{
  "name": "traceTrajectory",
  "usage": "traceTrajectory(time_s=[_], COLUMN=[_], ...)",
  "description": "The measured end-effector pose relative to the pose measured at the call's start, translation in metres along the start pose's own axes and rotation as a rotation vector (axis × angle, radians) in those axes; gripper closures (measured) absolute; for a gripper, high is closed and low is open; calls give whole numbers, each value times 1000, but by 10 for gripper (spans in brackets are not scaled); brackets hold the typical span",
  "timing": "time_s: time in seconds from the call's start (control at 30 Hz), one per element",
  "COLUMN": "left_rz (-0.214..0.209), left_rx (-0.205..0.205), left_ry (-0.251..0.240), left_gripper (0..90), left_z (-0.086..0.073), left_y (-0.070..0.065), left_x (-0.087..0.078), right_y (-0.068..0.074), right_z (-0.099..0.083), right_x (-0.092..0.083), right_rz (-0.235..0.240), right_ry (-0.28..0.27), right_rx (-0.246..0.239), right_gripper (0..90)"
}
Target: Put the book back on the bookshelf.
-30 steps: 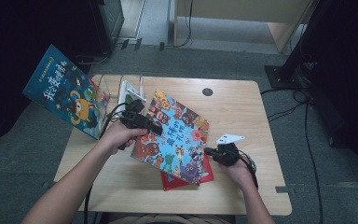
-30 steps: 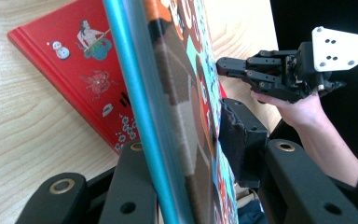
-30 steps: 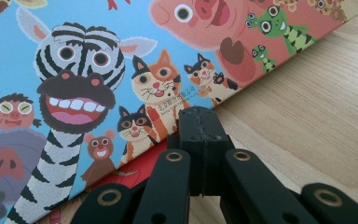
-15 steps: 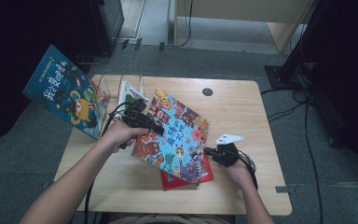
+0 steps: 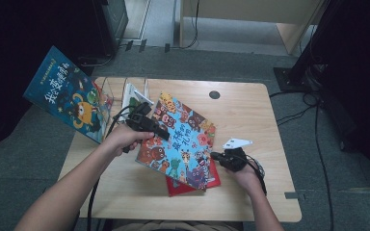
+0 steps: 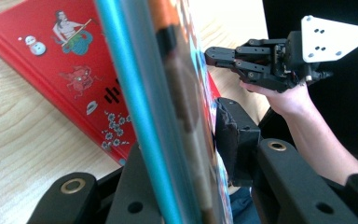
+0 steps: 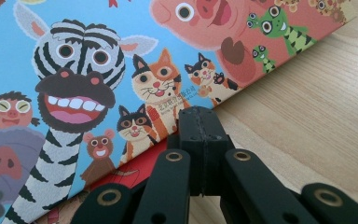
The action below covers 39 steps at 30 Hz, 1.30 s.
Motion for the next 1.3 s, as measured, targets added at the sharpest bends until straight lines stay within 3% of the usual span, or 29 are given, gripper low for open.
traceTrajectory(time_s=[0.1, 0.27, 0.5, 0.6, 0.7, 0.87, 1.03, 1.3], left_rz=[-29, -38, -17, -7, -30, -50, -68, -88], left_rx=[-12, -19, 18, -7, -66, -109, -114, -152], left_ry=[-7, -19, -30, -12, 13, 22, 28, 42], left_gripper=[745, 756, 754, 748, 757, 767, 786, 798], left_z=[-1, -1, -2, -1, 0, 1, 2, 6], left_y=[1, -2, -8, -8, -6, -4, -7, -11], left_x=[-1, -1, -1, -1, -1, -1, -2, -4], right_y=[0, 0, -1, -1, -1, -1, -1, -10], right_z=[0, 0, 0, 0, 0, 0, 0, -4], right_x=[0, 0, 0, 0, 0, 0, 0, 0], right_rz=[-2, -1, 1, 1, 1, 2, 5, -5], right_ry=[1, 1, 1, 1, 0, -1, 0, 8], right_rx=[-3, -5, -9, -10, -12, -12, -7, 29], right_gripper=[900, 900, 900, 900, 900, 900, 900, 660])
Point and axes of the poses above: each handheld gripper's, and its own axes: x roughly forward along the jaws, z roughly out of its top, y roughly to its left, the point moved 4 cm from there along x, roughly forward along the jaws, and after that the axes turned 9 degrees about y, right-handed, at the moved point
